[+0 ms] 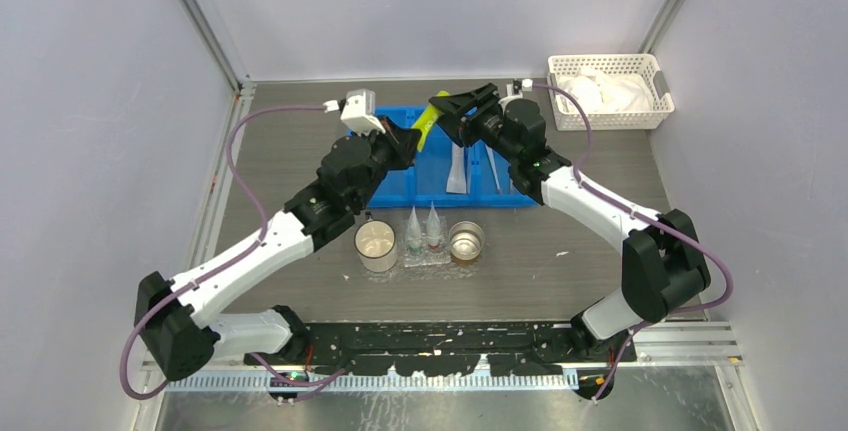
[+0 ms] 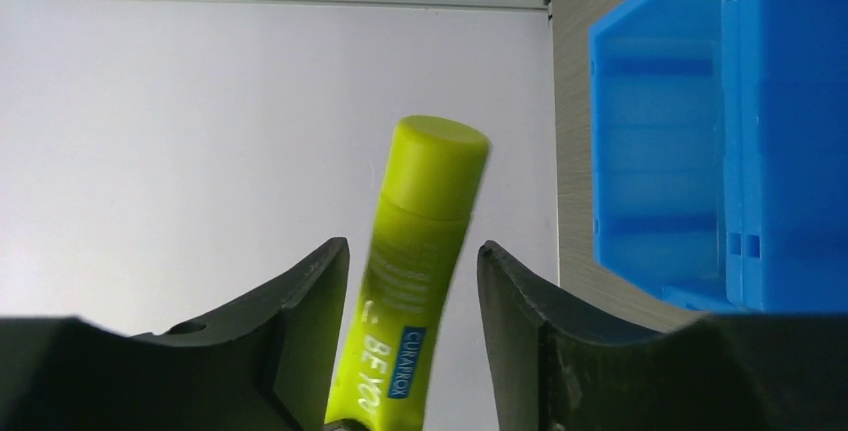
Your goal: Prepare toiletry sets of a toothbrush and toothpaste on the tray
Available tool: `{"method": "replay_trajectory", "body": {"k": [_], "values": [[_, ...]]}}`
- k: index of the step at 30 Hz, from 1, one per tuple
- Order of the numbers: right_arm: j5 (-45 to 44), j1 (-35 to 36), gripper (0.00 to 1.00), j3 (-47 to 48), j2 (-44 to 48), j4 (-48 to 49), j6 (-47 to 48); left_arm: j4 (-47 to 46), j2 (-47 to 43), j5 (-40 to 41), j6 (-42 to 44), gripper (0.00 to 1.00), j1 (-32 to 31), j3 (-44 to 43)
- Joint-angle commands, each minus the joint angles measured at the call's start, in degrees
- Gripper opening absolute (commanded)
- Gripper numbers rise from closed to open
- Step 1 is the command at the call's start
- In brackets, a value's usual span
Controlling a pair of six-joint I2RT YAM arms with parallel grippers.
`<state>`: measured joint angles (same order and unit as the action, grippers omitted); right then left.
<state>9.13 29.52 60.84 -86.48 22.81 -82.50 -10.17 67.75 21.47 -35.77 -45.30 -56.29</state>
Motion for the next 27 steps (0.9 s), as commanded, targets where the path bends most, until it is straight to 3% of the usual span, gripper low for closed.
{"method": "replay_trajectory", "body": {"k": [1,9,17,22,27], "values": [[1.63,-0.11,0.59,1.50,2.41,0.45,1.75,12.69,-2.20,0.07,2.87,0.04,0.13,-9.90],[-0.01,-0.99,0.72,8.89,8.72,-25.00,17.48,42.69,3.23,-0.53,5.70,0.04,0.21,-32.10],[-14.78,-1.12,0.78,19.92,14.92,-50.73,38.54,71.53,13.02,-6.07,5.68,0.03,0.38,-53.38],[-19.99,-1.24,0.80,22.28,15.60,-58.22,45.22,82.17,16.37,-10.80,5.49,0.03,0.31,-55.94],[-20.62,-1.45,0.80,19.04,16.93,-58.99,46.21,88.74,17.65,-14.23,6.10,0.03,-0.24,-55.81]]}}
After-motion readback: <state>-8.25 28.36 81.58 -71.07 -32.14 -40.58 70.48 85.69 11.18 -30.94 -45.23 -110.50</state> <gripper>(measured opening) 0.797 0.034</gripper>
